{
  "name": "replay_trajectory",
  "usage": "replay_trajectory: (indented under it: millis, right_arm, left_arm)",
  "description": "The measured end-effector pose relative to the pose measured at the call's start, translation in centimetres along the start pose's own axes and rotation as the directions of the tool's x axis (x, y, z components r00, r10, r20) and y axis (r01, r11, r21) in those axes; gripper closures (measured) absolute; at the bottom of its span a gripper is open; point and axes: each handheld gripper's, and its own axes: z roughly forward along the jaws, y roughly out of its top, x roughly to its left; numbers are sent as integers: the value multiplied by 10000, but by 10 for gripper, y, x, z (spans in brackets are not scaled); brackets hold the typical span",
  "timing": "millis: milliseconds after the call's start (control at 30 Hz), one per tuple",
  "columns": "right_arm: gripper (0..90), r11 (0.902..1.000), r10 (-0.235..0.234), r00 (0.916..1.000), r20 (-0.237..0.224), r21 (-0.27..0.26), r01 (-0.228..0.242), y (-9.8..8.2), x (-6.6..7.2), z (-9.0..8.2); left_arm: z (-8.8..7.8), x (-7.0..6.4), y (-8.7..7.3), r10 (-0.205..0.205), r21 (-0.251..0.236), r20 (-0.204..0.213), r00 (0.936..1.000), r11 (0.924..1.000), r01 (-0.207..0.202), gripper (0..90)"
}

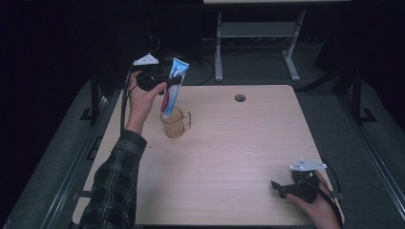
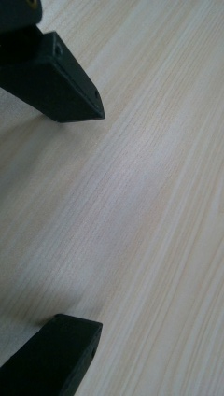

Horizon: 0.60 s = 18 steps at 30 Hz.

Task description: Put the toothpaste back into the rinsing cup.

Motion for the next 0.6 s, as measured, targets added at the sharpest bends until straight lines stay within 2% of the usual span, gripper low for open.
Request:
replay_trajectory:
  millis: [600]
  right_arm:
    - [5,10000,-27,10000,-5,-2,27,0,0,0]
  left_arm:
    - [17,-1,-17,20,289,122,9999,9996,-23,721]
